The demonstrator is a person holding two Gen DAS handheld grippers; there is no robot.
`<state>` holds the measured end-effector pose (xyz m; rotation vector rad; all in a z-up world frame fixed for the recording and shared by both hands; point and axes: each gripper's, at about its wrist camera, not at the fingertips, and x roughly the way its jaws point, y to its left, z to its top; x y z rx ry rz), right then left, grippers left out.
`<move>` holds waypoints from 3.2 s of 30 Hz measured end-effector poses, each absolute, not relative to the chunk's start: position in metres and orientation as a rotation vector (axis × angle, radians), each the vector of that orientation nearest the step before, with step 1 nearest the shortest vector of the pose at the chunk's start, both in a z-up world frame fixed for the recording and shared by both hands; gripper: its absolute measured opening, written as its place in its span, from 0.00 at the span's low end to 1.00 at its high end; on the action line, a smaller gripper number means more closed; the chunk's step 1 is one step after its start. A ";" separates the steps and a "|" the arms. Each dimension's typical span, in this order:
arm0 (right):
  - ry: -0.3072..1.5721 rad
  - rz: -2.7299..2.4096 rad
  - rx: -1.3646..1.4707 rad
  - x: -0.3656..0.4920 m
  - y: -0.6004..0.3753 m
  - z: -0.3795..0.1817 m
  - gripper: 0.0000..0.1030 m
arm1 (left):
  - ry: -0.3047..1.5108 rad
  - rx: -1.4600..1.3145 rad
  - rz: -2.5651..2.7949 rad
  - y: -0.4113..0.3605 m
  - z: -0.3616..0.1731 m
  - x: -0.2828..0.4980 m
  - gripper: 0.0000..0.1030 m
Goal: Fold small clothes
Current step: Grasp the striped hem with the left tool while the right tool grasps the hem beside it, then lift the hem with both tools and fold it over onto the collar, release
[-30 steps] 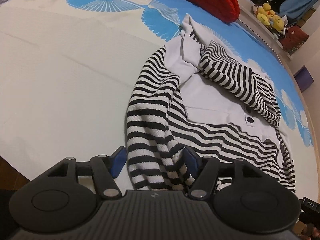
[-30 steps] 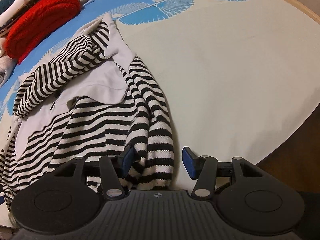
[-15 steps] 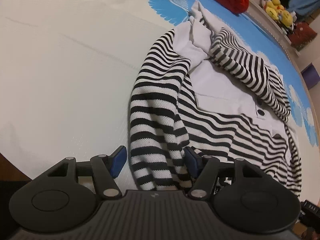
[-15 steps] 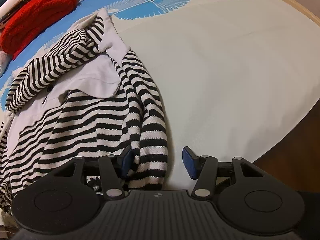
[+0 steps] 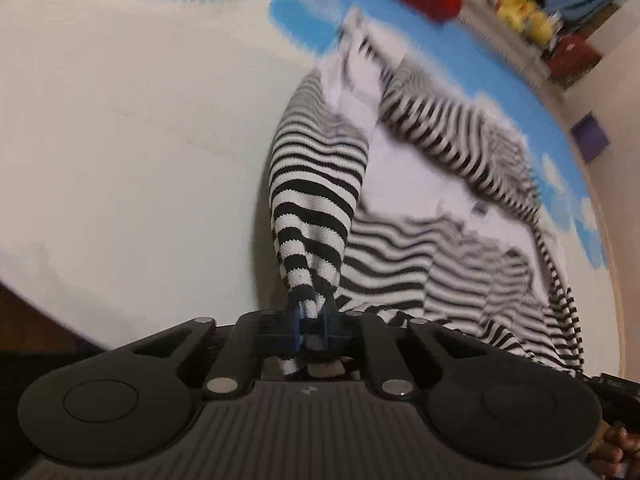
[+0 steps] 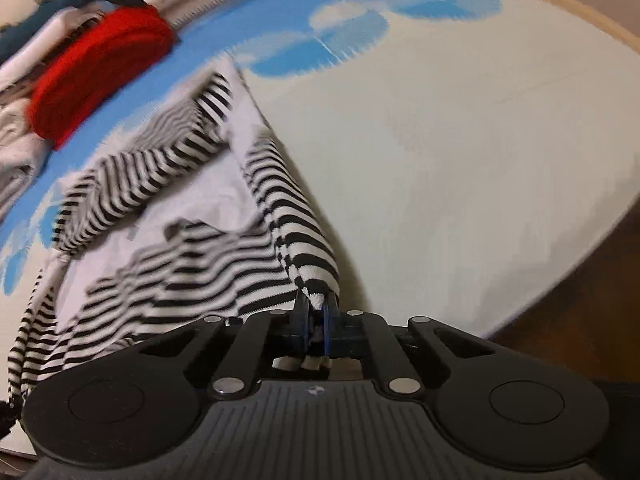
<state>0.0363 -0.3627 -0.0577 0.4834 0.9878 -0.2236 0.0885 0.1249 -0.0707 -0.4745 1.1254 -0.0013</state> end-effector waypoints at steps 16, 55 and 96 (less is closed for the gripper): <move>1.087 -0.255 0.434 0.051 -0.351 -0.086 0.36 | 1.159 -0.483 0.048 0.119 -0.090 0.105 0.46; 1.072 -0.182 0.384 0.046 -0.344 -0.083 0.19 | 1.136 -0.428 0.012 0.120 -0.092 0.090 0.32; 0.623 0.127 0.402 -0.066 -0.370 0.094 0.04 | 0.965 -0.417 -0.360 0.153 0.074 0.018 0.08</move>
